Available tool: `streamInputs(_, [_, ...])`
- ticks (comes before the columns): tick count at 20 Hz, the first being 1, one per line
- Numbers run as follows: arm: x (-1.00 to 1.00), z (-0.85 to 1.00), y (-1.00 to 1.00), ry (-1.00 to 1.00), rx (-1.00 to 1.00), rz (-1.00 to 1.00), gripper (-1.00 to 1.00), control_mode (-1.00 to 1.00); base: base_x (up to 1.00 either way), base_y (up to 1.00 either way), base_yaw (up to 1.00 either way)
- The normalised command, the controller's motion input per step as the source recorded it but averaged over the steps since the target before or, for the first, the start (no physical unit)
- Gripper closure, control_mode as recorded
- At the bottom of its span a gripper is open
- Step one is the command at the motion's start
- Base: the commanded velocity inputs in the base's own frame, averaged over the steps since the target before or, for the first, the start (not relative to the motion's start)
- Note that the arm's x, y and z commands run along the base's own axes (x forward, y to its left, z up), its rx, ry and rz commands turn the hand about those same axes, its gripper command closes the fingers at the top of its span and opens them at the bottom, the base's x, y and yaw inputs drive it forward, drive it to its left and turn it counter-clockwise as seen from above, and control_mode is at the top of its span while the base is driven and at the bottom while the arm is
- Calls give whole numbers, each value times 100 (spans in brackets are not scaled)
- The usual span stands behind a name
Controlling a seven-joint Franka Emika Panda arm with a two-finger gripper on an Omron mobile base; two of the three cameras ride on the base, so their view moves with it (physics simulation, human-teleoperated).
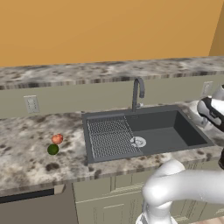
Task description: Remove the lime and peach from the sink. Then move the bowl and cup from the counter to the sink for washing.
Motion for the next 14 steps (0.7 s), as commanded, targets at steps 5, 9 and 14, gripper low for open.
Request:
streamInputs(5, [12,7,28,0,1,7,100,-100,0,0,0])
streamInputs(9, [15,1,32,0,0,5,100,-100,0,0,0])
streamInputs(14, [13,-2,26,8,2,4,100,-100,0,0,0])
